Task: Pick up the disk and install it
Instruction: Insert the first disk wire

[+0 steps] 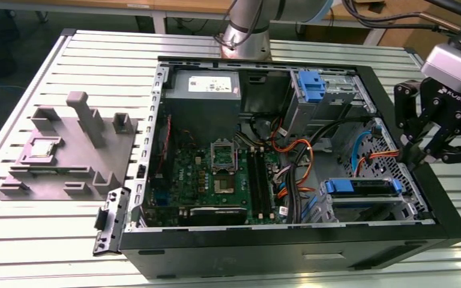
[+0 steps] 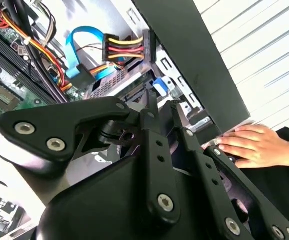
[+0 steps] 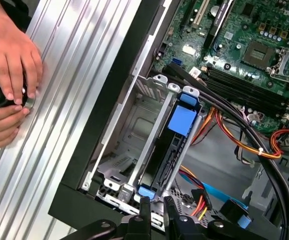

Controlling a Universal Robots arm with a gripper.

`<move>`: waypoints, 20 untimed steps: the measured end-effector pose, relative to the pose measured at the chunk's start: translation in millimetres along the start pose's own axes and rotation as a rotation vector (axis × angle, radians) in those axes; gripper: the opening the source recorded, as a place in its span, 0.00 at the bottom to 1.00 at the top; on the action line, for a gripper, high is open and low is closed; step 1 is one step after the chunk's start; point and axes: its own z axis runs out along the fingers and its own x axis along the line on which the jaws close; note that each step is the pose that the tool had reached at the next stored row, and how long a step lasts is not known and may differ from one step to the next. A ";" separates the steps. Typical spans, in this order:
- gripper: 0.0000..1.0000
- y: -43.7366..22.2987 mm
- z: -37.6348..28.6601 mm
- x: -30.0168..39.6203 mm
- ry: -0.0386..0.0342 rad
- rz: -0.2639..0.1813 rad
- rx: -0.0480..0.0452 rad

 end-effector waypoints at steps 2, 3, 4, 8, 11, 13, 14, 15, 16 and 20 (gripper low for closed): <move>0.25 -2.0 0.3 -1.5 0.0005 0.000 -0.0002; 0.25 -3.0 0.5 -2.4 0.0007 0.000 -0.0002; 0.25 -4.1 0.8 -3.3 0.0007 -0.001 -0.0002; 0.32 -6.9 2.0 -6.4 0.0009 -0.004 0.0000; 0.38 -7.1 3.0 -6.6 0.0018 -0.032 0.0032; 0.38 -7.1 3.6 -6.7 0.0029 -0.067 0.0071; 0.38 -7.1 4.0 -6.7 0.0034 -0.085 0.0090; 0.38 -7.1 4.3 -6.7 0.0040 -0.103 0.0110; 0.38 -7.1 4.7 -6.8 0.0045 -0.121 0.0130; 0.38 -7.2 6.1 -7.0 0.0101 -0.177 0.0172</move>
